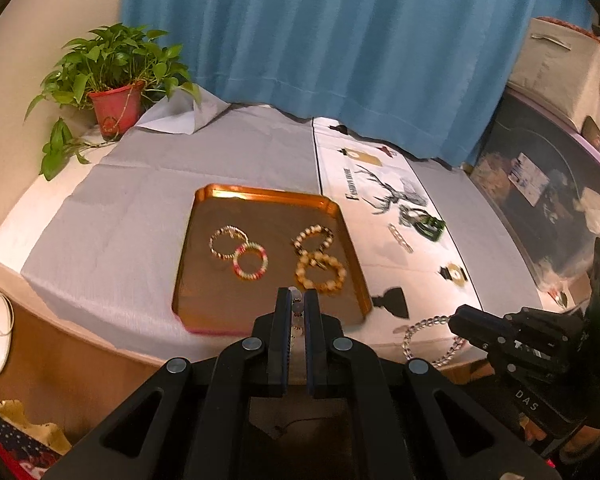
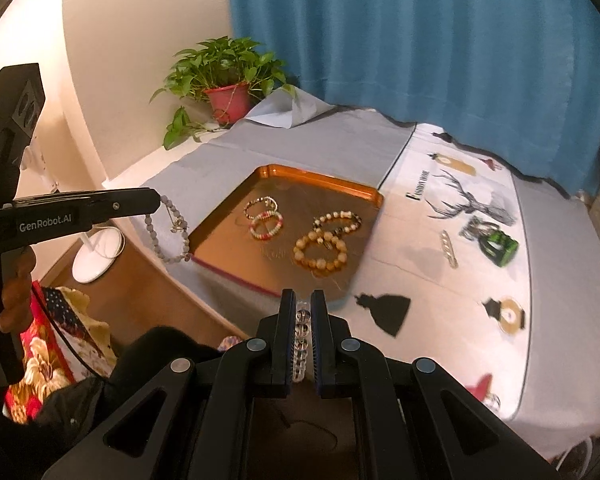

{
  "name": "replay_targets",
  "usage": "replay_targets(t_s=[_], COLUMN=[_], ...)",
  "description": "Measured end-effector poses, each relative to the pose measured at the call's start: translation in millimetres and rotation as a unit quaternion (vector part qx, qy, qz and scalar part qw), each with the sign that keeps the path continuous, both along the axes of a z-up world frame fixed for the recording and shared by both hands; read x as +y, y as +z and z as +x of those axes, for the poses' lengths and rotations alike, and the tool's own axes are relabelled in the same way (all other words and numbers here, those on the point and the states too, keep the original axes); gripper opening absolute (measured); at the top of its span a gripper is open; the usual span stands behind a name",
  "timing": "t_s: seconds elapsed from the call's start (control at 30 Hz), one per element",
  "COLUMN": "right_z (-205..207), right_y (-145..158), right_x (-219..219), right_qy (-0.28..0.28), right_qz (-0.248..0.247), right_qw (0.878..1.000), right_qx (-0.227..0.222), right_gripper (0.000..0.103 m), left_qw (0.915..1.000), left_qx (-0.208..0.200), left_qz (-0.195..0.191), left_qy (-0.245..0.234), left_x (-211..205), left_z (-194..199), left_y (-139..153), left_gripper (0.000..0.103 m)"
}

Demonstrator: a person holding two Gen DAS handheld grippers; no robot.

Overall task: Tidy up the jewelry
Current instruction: 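Lower the clear bead bracelet into the tray and open the right tool, then raise both open tools up from the tray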

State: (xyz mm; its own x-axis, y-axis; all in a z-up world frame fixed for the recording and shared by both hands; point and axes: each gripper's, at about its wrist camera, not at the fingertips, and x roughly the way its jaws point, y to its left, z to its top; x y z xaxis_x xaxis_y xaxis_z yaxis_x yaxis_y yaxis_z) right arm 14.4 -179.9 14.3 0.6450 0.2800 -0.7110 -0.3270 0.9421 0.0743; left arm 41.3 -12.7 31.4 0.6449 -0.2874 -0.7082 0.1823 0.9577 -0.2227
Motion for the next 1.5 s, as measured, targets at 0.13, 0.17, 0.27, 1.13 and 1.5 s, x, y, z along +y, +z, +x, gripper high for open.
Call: replay_targets(t_s=[0.13,0.17,0.27,1.13,1.5], right_z=[24.3,30.4,52.3,150.1,53.7], right_y=[-4.6,-6.8,-15.2,-106.6,-62.1], right_x=[7.3,8.7,15.2,50.2,15.0], right_qy=[0.007,0.008,0.009,0.020,-0.028], right_qz=[0.002,0.003,0.007,-0.037,-0.013], right_qw=[1.000,1.000,1.000,0.995,0.998], right_qx=[-0.006,-0.006,-0.002,0.090,0.059], right_gripper=[0.008,0.008,0.008,0.060,0.063], left_qw=[1.0000,0.9999,0.9999,0.9916,0.9910], left_qx=[0.003,0.005,0.008,0.099,0.081], left_qz=[0.005,0.006,0.012,0.046,0.089], left_qy=[0.005,0.006,0.007,0.069,0.058], left_x=[5.2,6.4,8.4,25.2,4.8], left_z=[22.1,29.0,45.8,141.8,33.5], left_y=[-6.6,-9.1,-15.1,-103.2,-73.0], left_gripper=[0.004,0.004,0.004,0.088,0.088])
